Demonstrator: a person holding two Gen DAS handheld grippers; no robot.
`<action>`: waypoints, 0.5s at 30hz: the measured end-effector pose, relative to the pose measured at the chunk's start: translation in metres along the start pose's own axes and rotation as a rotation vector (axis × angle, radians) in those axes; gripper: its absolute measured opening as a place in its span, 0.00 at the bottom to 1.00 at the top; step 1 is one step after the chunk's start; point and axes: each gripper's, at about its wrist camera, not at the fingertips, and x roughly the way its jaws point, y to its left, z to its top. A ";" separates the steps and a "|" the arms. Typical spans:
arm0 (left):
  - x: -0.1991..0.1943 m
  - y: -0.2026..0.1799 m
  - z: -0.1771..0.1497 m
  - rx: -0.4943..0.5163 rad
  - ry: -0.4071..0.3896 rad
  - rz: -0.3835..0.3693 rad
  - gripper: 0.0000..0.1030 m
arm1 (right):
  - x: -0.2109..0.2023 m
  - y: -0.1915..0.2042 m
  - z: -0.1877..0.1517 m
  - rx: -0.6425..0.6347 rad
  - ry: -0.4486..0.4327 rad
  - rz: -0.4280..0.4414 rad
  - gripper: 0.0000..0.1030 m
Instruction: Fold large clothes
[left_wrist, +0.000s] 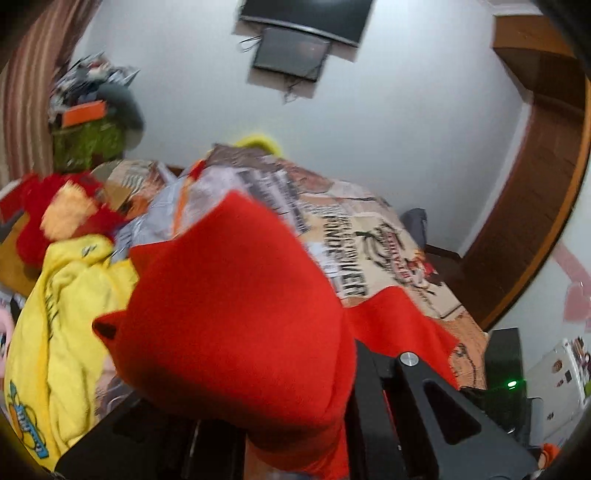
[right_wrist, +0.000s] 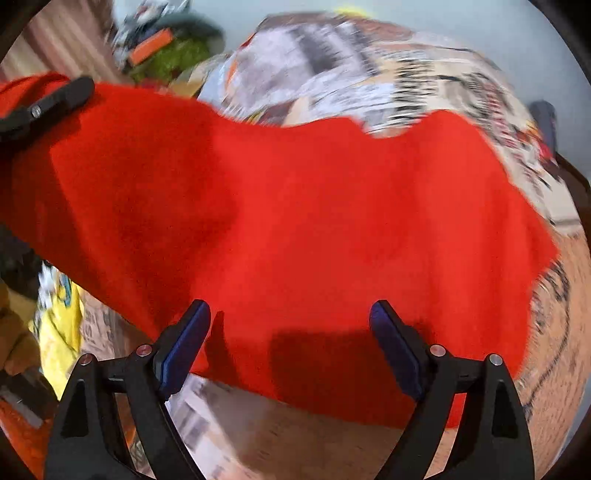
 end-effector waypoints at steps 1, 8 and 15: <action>0.003 -0.014 0.003 0.023 0.001 -0.007 0.06 | -0.012 -0.016 -0.005 0.029 -0.028 -0.005 0.84; 0.038 -0.139 -0.009 0.225 0.078 -0.120 0.06 | -0.045 -0.122 -0.044 0.233 -0.050 -0.103 0.84; 0.116 -0.204 -0.084 0.324 0.444 -0.242 0.06 | -0.082 -0.190 -0.095 0.383 -0.065 -0.131 0.84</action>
